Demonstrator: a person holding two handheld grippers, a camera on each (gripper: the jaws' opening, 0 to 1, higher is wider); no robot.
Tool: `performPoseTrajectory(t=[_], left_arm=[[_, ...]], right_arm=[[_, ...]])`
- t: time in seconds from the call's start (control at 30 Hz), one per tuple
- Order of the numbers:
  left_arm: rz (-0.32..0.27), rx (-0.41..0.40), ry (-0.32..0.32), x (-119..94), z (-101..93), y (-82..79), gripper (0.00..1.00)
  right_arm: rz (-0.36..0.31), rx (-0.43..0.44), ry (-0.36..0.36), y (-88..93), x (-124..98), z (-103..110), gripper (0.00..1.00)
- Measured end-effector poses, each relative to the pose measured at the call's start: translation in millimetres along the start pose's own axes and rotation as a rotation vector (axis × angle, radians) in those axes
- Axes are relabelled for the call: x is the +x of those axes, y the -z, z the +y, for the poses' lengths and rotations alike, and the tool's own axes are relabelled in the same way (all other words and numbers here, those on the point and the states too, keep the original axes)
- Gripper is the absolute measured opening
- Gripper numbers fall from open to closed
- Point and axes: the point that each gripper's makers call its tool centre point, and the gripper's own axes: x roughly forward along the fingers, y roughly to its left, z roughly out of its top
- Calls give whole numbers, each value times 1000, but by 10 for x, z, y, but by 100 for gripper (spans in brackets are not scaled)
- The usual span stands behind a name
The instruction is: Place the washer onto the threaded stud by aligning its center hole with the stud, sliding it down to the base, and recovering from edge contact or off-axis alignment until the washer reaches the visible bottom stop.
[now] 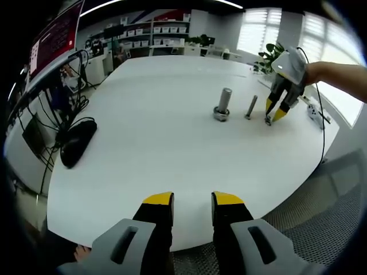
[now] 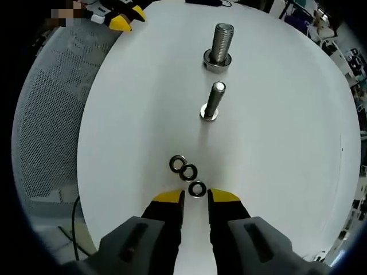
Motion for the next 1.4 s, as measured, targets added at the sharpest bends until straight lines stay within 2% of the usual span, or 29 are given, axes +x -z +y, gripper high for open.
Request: performPoseTrajectory(t=[0.07,0.2,1.0,1.2,1.37,1.4], left_arm=[[0,1,-1,2,3,1,24],[0,1,-2,0,1,-1,24],[-4,0,-6,-7,3,-7,24],[5,3,-5,-5,1,8,24],[5,3,-6,-2,6,10,24],[7,5,-5,-4,-1,11,24]], right_arm=[[1,-41,2,-6,3,4,19],[-1,-33,8,-5,6,10,17],[-35,61,49,-29,2,2,14],[-17,84,58,-56,-5,16,14],[-19,152,61,-33,-16,11,14],[-30,211,60,-32,-17,11,14]])
